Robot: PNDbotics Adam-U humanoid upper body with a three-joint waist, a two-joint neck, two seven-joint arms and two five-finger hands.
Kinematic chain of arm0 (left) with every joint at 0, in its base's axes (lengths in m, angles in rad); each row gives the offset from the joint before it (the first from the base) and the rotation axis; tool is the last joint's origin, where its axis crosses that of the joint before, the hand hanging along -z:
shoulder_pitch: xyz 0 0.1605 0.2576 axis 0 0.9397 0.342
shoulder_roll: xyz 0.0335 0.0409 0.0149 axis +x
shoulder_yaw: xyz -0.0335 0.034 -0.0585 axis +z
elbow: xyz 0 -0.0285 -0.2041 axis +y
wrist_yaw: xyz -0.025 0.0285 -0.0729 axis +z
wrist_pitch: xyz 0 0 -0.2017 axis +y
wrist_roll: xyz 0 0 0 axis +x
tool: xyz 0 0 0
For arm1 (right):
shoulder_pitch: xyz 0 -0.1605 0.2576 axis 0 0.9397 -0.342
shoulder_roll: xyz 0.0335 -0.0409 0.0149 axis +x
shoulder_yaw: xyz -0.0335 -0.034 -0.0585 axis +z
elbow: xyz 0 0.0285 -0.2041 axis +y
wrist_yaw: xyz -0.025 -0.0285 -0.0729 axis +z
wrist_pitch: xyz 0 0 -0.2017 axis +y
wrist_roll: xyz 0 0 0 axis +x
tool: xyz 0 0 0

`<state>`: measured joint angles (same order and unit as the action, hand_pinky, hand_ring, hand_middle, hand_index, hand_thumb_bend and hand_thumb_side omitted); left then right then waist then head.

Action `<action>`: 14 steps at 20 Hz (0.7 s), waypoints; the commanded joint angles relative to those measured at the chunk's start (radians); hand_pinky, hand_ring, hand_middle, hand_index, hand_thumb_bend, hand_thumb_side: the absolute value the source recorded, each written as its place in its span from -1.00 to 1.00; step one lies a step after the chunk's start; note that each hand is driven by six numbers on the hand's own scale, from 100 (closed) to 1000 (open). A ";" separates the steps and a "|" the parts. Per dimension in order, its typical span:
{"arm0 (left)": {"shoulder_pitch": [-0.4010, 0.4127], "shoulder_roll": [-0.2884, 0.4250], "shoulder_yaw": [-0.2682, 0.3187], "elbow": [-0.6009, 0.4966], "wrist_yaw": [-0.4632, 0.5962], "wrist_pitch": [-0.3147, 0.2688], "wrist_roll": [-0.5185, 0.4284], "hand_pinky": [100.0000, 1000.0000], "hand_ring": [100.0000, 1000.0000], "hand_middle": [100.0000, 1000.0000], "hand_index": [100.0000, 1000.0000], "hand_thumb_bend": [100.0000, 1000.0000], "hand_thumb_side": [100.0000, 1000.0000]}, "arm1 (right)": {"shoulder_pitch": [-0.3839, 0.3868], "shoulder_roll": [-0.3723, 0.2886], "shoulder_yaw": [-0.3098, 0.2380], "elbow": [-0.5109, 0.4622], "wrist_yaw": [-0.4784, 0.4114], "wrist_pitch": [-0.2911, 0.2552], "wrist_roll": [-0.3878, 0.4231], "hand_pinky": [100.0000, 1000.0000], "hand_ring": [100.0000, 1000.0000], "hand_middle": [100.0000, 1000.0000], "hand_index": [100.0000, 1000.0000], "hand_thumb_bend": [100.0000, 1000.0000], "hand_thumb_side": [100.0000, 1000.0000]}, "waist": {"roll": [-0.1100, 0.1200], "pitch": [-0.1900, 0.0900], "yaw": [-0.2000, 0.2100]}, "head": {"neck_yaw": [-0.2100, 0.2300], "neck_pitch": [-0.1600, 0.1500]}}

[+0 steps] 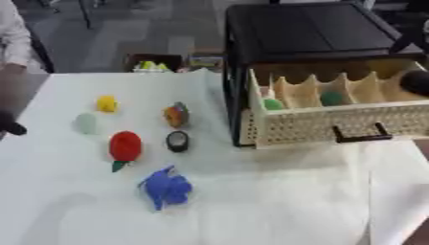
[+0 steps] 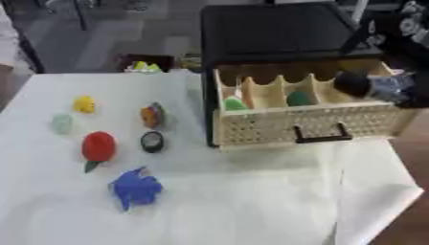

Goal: Pick up objects from table and place into drawer.

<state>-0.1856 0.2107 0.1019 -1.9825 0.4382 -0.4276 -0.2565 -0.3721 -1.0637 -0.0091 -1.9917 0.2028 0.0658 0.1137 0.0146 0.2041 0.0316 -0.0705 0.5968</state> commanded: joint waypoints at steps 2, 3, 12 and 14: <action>-0.006 0.027 0.007 -0.018 0.001 -0.005 0.002 -0.04 0.16 0.21 0.63 -1.00 0.74 | -0.027 -0.015 -0.023 -0.008 -0.047 0.060 -0.087 -1.00 -1.00 -1.00 0.23 -0.41 1.00 | 0.001 -0.014 0.000 | 0.003 0.003; -0.006 0.027 0.007 -0.018 0.001 -0.006 0.002 -0.04 0.16 0.21 0.63 -1.00 0.74 | -0.032 -0.013 -0.024 -0.008 -0.060 0.066 -0.107 -1.00 -1.00 -1.00 0.22 -0.34 1.00 | 0.002 -0.014 0.000 | 0.003 0.003; -0.009 0.028 0.005 -0.018 0.008 -0.014 0.001 -0.04 0.16 0.22 0.63 -1.00 0.72 | -0.073 0.033 -0.024 -0.008 -0.215 0.022 -0.421 -1.00 -1.00 -1.00 0.28 -0.26 0.48 | 0.009 -0.014 0.004 | 0.004 0.012; -0.009 0.029 0.004 -0.018 0.009 -0.016 0.001 -0.04 0.16 0.22 0.63 -1.00 0.72 | -0.082 0.050 -0.017 -0.008 -0.221 0.002 -0.482 -1.00 -1.00 -1.00 0.28 -0.24 0.46 | 0.011 -0.015 0.006 | 0.005 0.016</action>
<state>-0.1855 0.2163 0.1018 -1.9825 0.4433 -0.4392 -0.2553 -0.4397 -1.0002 -0.0172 -1.9917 -0.0029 0.0789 -0.3284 0.0276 0.2040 0.0373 -0.0685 0.6068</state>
